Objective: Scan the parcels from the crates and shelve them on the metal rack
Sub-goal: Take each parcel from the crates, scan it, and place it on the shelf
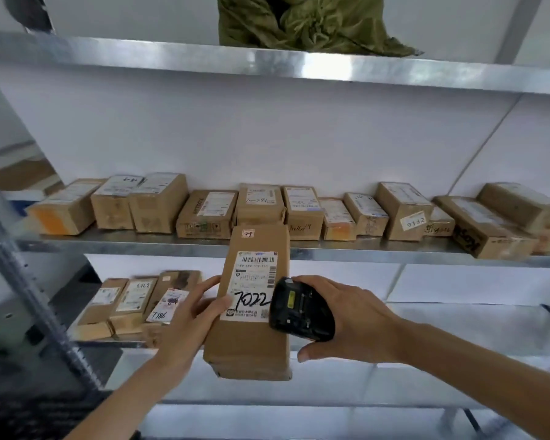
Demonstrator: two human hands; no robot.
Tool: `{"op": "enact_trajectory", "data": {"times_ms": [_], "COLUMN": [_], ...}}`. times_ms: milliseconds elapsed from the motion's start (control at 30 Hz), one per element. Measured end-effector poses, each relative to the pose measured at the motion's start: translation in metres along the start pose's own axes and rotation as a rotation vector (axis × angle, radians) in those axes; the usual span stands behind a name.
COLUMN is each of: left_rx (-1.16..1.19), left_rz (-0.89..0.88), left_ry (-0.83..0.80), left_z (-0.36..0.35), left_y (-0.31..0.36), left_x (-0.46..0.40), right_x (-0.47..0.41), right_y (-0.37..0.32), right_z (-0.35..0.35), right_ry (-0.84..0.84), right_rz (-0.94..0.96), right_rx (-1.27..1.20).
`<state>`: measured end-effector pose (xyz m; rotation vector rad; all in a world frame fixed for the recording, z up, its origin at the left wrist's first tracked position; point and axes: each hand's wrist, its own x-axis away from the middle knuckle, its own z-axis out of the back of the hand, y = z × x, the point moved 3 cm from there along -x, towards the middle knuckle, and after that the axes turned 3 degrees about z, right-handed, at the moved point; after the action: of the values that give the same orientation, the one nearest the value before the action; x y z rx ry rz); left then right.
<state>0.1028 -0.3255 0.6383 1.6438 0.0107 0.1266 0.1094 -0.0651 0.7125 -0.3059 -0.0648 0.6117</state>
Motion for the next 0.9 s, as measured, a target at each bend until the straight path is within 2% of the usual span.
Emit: {"op": "enact_trajectory", "data": {"times_ms": [300,500,667,900], "left_rx": [-0.040,-0.090,-0.119,-0.203], "left_rz": [0.089,0.143,0.199,0.176], "left_ry": [0.080,0.061,-0.001,-0.017], "left_z": [0.047,0.073,0.095,0.111], "left_y": [-0.084,-0.119,-0.153,-0.193], "left_x": [0.011,0.000,-0.021,-0.057], "right_x": [-0.036,-0.055,-0.080,-0.113], "right_y": [-0.007,-0.008,0.000,0.028], "right_z": [-0.096,-0.151,-0.189,-0.237], "right_ry": [-0.105,-0.149,-0.146,-0.152], "right_rz": [0.014,0.065,0.031,0.057], "right_rx": [-0.132,-0.173,-0.227,-0.203]}}
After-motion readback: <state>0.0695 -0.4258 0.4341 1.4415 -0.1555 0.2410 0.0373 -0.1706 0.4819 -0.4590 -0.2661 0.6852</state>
